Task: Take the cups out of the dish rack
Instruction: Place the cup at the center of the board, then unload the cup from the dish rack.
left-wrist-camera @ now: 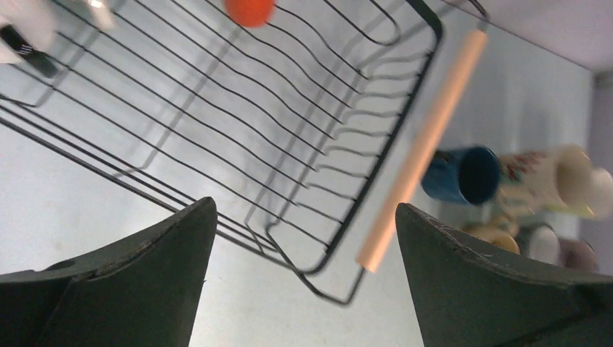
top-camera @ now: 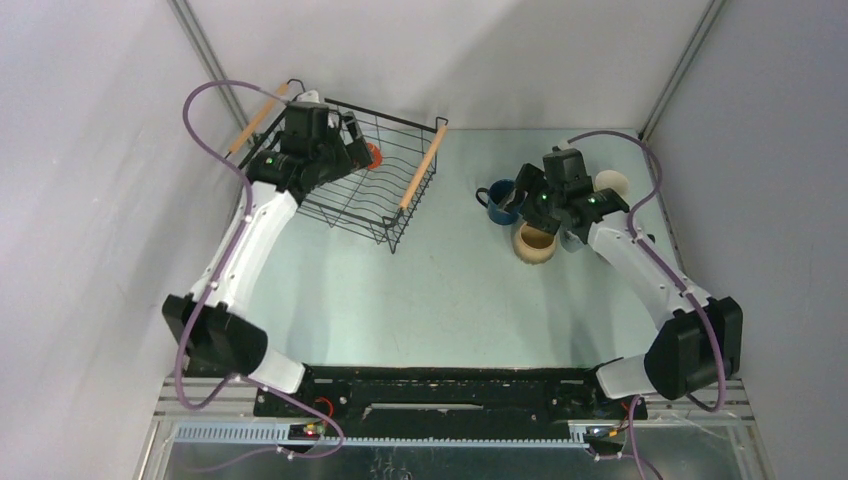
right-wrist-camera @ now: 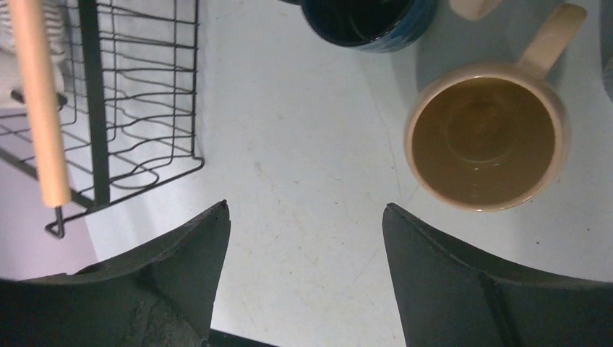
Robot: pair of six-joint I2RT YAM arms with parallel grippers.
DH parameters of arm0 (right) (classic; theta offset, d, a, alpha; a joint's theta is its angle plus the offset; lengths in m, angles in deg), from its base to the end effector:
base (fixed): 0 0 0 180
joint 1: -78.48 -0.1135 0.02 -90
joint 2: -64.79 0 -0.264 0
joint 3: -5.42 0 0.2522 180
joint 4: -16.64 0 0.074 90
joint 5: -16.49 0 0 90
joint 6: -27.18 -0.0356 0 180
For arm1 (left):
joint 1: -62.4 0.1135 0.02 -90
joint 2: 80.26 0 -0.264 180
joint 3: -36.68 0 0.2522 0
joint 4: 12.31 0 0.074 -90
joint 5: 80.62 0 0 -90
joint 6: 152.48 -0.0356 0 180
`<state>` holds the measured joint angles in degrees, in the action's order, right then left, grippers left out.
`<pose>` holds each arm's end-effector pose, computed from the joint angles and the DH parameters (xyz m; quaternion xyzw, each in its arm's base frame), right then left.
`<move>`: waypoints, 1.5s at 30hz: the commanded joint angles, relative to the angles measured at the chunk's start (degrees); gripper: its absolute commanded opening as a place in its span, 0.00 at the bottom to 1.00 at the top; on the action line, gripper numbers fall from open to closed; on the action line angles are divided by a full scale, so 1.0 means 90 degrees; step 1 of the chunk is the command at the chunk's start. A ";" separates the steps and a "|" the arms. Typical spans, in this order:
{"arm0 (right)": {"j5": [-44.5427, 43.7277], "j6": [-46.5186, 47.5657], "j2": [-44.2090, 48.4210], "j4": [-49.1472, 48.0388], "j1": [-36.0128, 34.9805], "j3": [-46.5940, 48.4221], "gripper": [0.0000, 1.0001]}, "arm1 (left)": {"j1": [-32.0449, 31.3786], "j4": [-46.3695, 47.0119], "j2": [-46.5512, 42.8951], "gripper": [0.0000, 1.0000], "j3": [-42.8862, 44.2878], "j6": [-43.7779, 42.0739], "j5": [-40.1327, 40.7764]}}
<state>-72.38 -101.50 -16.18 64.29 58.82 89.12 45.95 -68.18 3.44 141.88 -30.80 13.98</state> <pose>0.2899 0.1043 0.3089 0.1489 0.9115 0.1948 0.3303 0.3039 -0.0868 0.4065 -0.1357 0.8735 -0.1577 0.4402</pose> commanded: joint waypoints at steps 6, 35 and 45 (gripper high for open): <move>0.0492 0.0536 0.0742 0.0058 -0.0226 0.0236 0.87 | 0.0110 -0.0457 0.1513 1.00 0.1819 0.0543 0.2666; 0.0774 0.0962 0.1245 0.0187 -0.1006 0.0016 0.88 | 0.1333 -0.0990 0.4643 0.91 0.3326 0.2142 0.3225; 0.0937 0.1020 0.1195 -0.0009 -0.1038 -0.0213 0.88 | 0.1469 -0.0796 0.4697 0.81 0.2962 0.2454 0.3220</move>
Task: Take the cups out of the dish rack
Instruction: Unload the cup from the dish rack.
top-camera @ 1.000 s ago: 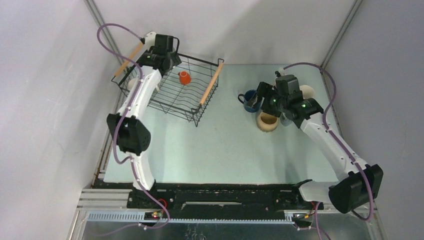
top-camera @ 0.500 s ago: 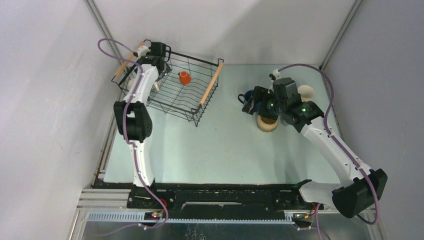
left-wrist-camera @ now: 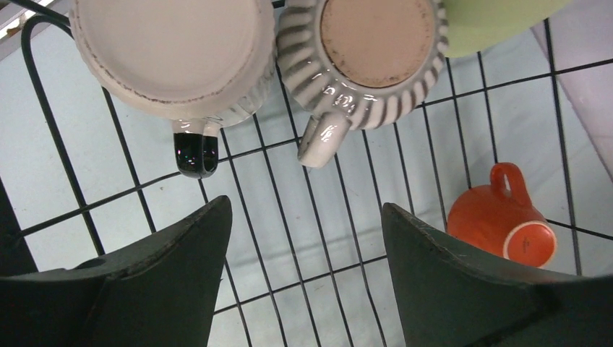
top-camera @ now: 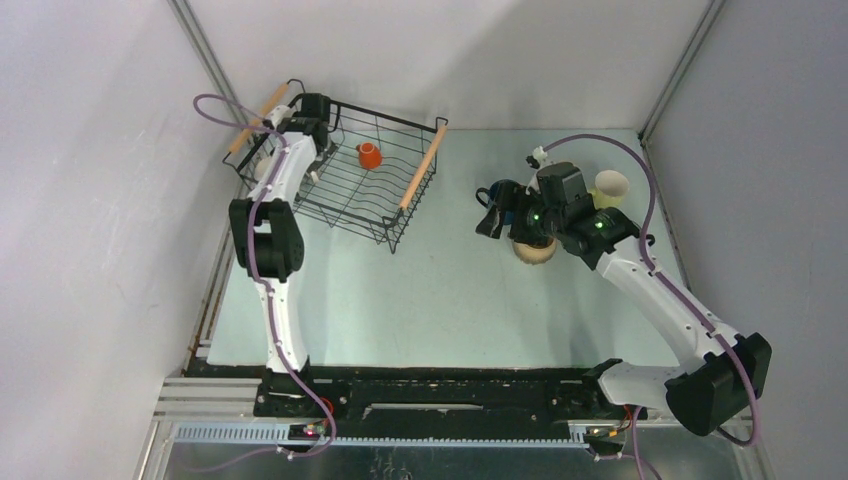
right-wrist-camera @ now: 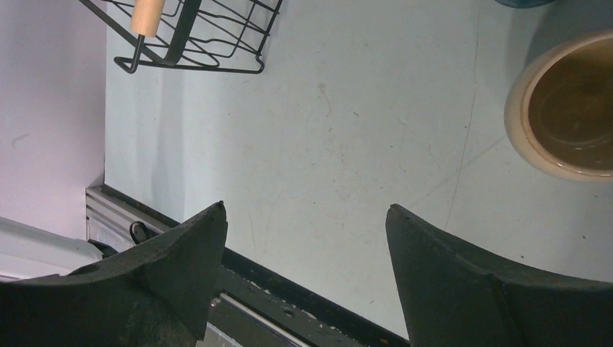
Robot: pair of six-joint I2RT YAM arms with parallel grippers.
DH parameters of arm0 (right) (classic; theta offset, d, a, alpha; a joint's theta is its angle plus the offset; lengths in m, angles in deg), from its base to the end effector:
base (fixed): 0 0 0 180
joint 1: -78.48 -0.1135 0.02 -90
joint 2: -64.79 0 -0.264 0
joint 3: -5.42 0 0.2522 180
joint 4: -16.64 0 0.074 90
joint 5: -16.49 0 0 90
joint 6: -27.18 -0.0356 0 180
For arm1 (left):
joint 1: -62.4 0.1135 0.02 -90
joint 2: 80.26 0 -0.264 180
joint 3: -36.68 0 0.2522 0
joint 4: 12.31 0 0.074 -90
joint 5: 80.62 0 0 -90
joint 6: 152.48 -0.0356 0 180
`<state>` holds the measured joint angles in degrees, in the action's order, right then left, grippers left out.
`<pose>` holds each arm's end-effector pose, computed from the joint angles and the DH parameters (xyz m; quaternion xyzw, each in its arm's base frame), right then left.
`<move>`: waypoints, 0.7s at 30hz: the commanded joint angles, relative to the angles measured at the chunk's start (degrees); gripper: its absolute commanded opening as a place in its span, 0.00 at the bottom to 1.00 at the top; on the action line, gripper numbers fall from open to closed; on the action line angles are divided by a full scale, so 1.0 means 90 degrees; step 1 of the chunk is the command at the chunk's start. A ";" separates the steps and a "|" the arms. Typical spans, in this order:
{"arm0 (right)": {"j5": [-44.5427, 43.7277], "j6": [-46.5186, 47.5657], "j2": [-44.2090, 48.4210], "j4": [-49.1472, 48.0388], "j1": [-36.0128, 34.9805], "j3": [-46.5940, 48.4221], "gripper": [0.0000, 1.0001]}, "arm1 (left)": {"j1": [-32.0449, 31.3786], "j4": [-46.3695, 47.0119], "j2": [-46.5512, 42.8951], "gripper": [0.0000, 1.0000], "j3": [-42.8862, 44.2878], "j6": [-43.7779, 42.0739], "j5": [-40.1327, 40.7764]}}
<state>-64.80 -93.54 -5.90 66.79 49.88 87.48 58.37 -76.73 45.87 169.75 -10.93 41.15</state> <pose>0.2301 0.1316 0.3440 -0.0162 0.8996 0.2728 0.3406 0.4822 -0.0152 0.2693 -0.4422 0.8142 0.1069 0.3608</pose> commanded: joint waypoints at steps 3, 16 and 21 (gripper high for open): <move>0.0127 0.0132 0.0028 -0.0319 -0.0045 -0.0054 0.88 | 0.0093 0.0178 0.0026 0.80 -0.0137 0.0259 0.0209; 0.0189 0.0082 -0.0089 -0.0407 -0.0120 -0.0059 0.88 | 0.0102 0.0489 0.0145 0.80 -0.0299 -0.0113 0.0136; 0.0229 0.0037 -0.0175 -0.0552 -0.0208 -0.0051 0.88 | 0.0079 0.0540 0.0147 0.83 -0.0288 -0.0364 0.0153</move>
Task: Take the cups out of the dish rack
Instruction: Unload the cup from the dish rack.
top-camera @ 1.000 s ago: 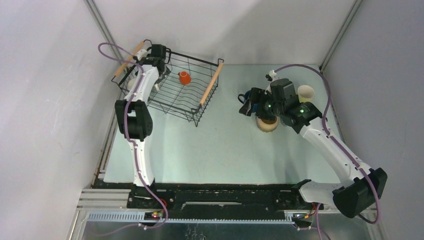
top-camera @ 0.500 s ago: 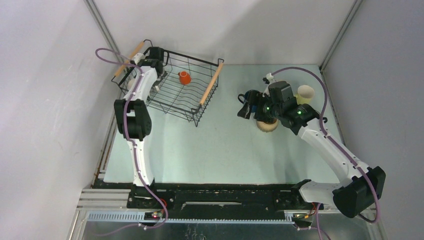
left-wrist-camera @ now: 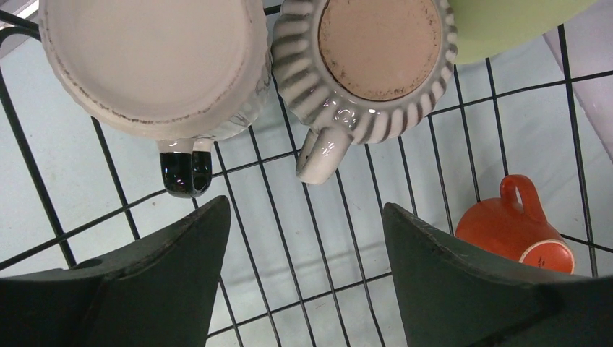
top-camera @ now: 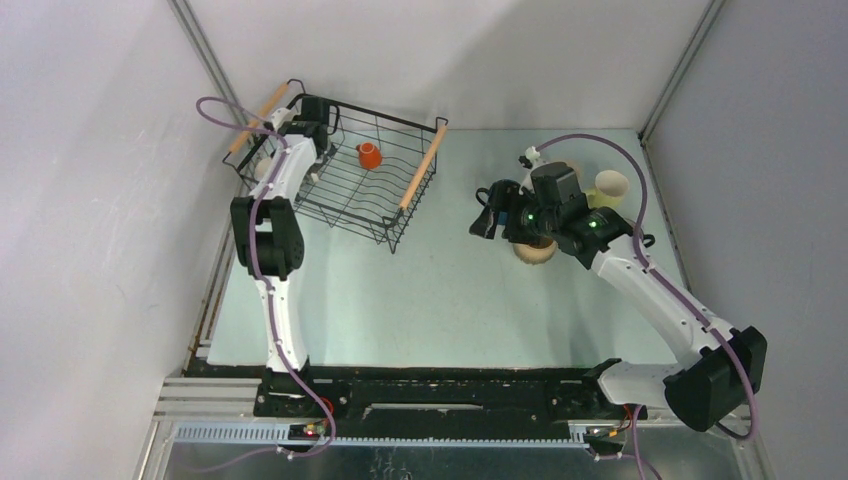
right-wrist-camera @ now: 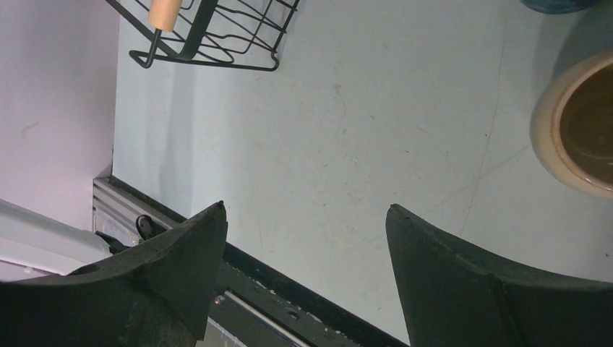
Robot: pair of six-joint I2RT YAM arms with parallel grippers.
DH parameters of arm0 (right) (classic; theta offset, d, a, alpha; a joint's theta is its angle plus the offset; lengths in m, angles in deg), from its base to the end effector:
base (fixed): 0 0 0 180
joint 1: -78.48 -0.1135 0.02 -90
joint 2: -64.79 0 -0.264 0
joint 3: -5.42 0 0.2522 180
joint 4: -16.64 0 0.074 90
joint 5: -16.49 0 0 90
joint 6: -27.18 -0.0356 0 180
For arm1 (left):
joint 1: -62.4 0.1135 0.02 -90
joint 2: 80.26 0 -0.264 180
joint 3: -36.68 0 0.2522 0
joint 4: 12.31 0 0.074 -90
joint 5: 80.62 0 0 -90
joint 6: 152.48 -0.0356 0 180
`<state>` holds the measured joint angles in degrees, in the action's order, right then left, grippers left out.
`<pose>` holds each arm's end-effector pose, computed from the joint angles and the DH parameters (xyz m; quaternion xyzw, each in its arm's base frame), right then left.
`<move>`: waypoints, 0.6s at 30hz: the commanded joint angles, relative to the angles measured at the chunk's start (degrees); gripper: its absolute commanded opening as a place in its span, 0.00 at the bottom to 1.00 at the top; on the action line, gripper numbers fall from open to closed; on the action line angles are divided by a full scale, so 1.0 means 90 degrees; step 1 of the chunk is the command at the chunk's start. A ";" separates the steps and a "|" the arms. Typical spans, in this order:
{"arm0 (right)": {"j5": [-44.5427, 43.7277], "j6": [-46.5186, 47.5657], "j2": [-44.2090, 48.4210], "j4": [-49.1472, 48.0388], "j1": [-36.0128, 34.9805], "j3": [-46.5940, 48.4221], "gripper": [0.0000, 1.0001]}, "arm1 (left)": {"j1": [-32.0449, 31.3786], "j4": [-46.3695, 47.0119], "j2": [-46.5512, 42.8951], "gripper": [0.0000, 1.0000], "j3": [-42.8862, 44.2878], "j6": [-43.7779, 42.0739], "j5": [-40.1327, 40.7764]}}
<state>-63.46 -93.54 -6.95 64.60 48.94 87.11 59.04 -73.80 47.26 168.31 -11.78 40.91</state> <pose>0.2332 0.1393 0.3406 -0.0292 0.8957 0.2873 0.3381 0.4888 -0.0101 0.2531 -0.4407 0.8153 0.1094 0.3593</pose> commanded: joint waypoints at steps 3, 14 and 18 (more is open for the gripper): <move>0.0095 0.0004 -0.0089 -0.0367 -0.0159 -0.0012 0.87 | -0.0007 0.0224 -0.0018 0.85 -0.0142 -0.0324 0.0195; 0.0013 -0.0077 -0.0115 -0.0391 -0.0258 -0.0015 0.88 | -0.0008 0.0347 -0.0046 0.87 -0.0205 -0.0525 0.0187; -0.0016 -0.0081 -0.0086 -0.0373 -0.0277 -0.0010 0.88 | -0.0003 0.0342 -0.0066 0.88 -0.0241 -0.0553 0.0175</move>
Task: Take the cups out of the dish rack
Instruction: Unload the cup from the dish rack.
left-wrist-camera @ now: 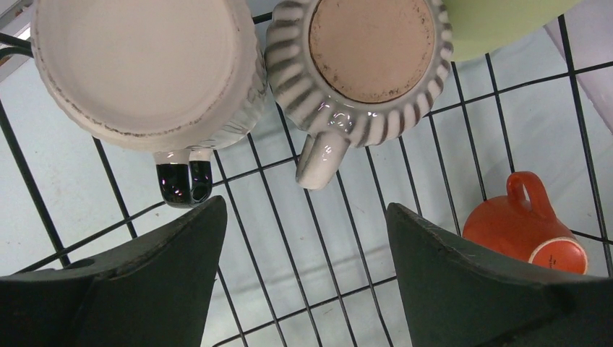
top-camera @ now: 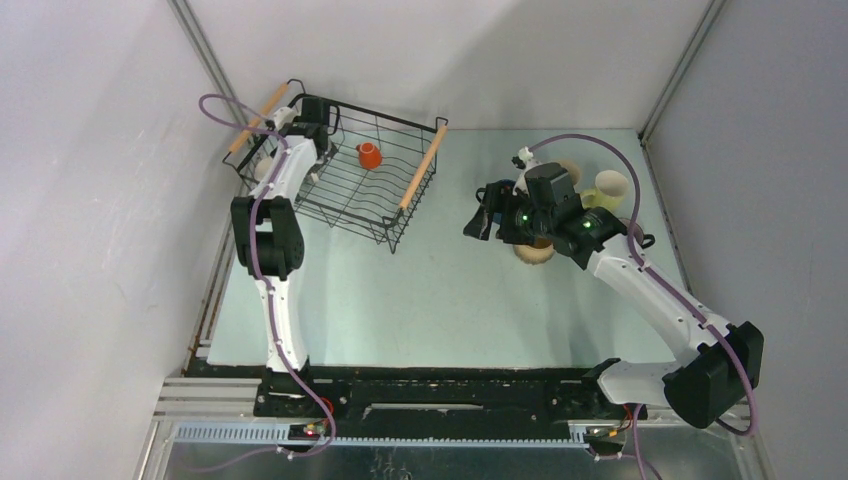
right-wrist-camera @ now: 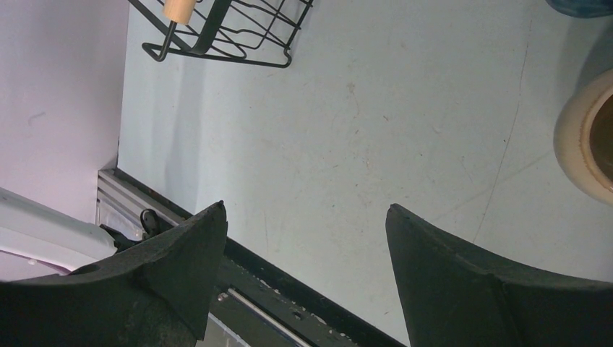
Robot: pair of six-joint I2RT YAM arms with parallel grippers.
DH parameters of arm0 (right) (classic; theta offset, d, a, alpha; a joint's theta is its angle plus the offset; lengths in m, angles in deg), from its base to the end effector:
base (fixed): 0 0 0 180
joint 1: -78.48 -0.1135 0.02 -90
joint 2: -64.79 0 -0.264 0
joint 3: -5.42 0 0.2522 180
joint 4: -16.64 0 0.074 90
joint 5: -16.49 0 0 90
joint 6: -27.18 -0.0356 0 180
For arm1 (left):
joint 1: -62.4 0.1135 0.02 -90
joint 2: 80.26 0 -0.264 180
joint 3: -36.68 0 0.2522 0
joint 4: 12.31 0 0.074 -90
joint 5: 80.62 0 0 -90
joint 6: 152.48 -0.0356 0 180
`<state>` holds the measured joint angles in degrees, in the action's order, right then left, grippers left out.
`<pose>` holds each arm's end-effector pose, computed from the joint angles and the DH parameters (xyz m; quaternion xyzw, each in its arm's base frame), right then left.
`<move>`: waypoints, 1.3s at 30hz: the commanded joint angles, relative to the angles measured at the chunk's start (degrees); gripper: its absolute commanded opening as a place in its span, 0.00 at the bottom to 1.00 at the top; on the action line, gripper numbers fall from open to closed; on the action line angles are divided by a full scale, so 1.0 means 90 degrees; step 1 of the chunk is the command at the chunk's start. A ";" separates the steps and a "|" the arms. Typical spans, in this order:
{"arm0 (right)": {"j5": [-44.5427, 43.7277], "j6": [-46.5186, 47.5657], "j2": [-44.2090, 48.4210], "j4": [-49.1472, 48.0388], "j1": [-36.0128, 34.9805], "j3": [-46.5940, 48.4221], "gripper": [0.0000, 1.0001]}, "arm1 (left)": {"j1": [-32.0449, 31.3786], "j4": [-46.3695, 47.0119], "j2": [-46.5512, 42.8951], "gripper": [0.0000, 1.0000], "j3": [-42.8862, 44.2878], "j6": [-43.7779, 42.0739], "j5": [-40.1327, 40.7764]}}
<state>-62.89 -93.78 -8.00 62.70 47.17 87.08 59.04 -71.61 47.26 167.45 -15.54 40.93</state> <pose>0.2340 0.1500 0.3387 -0.0439 0.8917 0.2999 0.3362 0.4911 -0.0102 0.2506 -0.4154 0.8252 0.1160 0.3648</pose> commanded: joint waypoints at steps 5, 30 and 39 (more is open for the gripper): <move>-0.0106 -0.0054 0.0019 -0.0156 -0.0096 -0.0007 0.88 | 0.0030 0.0124 -0.0129 0.88 -0.0250 -0.0209 0.0159; -0.0144 -0.0119 -0.0028 -0.0274 -0.0219 -0.0011 0.88 | 0.0233 0.0186 -0.0178 0.88 -0.0390 -0.0350 -0.0002; -0.0116 -0.0113 -0.0038 -0.0314 -0.0231 -0.0012 0.88 | 0.0151 0.0167 -0.0359 0.88 -0.0338 -0.0239 0.0008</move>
<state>-63.57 -94.22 -8.11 62.26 45.69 87.08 60.81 -70.56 47.26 164.07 -17.90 40.05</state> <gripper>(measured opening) 0.873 0.877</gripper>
